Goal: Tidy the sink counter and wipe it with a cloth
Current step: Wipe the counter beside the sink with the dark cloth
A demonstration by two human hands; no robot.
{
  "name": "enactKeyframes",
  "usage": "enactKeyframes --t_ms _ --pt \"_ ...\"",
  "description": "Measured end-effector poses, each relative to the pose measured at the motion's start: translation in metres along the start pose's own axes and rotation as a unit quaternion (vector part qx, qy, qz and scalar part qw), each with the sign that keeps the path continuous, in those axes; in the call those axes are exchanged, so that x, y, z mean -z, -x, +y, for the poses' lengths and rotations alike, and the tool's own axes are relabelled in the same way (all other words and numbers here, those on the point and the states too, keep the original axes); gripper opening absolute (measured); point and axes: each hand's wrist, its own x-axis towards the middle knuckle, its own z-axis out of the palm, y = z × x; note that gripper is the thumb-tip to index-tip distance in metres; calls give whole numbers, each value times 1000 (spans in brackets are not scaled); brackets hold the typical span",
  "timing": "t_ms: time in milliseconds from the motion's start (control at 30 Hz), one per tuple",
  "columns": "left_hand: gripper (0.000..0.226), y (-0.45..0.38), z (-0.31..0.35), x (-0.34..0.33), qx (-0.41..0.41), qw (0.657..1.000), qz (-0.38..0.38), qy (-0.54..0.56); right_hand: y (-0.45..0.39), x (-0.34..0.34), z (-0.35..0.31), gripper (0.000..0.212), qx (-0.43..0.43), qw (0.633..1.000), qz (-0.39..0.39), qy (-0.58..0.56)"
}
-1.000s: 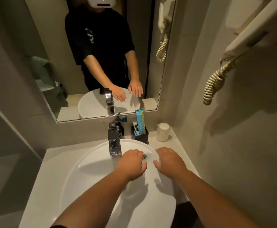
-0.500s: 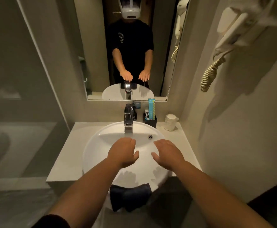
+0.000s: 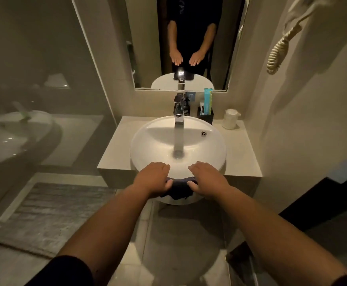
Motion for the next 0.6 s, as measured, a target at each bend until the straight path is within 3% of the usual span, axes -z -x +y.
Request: enactKeyframes --t_ms 167,333,600 --pt "42 -10 -14 -29 -43 999 -31 -1 -12 -46 -4 49 17 999 -27 0" --pt "45 -33 -11 -66 -84 995 -53 -24 -24 -84 2 33 5 1000 6 8" --pt "23 -32 -12 -78 -74 995 -60 -16 -29 -78 7 27 -4 999 -8 -41"
